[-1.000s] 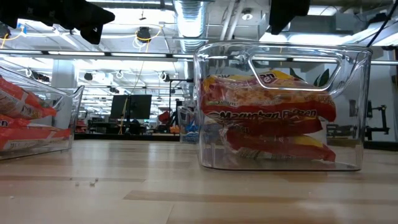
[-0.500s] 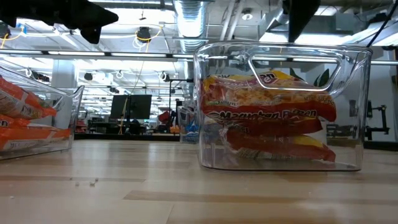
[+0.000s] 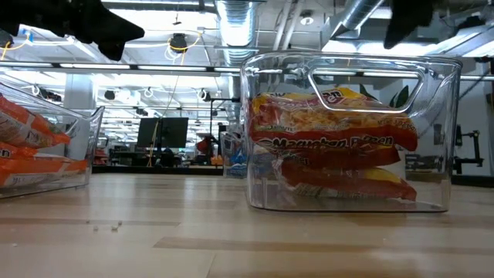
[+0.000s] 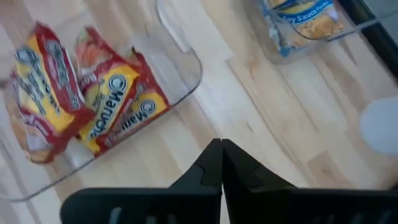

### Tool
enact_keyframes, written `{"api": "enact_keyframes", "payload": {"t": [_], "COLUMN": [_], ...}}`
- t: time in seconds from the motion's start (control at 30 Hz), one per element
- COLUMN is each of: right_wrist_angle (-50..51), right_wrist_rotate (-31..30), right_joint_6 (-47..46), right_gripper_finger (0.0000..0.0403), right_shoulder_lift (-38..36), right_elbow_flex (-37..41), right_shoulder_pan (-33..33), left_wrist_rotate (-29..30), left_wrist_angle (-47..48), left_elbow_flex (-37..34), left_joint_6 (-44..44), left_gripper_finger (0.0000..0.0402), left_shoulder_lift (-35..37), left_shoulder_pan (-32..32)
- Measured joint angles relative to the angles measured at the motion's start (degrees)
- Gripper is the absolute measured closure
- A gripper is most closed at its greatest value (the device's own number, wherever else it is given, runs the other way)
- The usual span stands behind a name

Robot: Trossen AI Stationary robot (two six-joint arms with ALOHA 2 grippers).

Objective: Sort Maruchan noodles
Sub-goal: Return to Home Position

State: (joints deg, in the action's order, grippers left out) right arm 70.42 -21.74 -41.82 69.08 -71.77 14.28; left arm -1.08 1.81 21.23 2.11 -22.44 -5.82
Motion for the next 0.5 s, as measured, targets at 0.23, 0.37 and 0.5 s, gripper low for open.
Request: {"api": "enact_keyframes", "payload": {"t": [0.23,0.37,0.5], "right_wrist_angle": [-22.2,-40.0,-52.6], "right_wrist_rotate": [-6.1,-9.9,-9.8], "right_joint_6": [0.0,8.8,16.5], "right_gripper_finger": [0.0395,0.0388,0.0386], "right_shoulder_lift": [-16.5,-21.3,-23.1], "right_elbow_flex": [19.7,29.2,35.8], "right_shoulder_pan": [2.7,2.9,1.9], "left_wrist_rotate": [-0.7,-1.6,-1.2], "left_wrist_angle": [0.0,-0.2,0.1], "left_elbow_flex": [0.0,0.0,0.0], "left_joint_6": [-0.7,-2.0,-3.3], "left_gripper_finger": [0.0401,0.0401,0.0401], "left_shoulder_lift": [0.0,0.0,1.8], "left_shoulder_pan": [0.0,0.0,0.0]}}
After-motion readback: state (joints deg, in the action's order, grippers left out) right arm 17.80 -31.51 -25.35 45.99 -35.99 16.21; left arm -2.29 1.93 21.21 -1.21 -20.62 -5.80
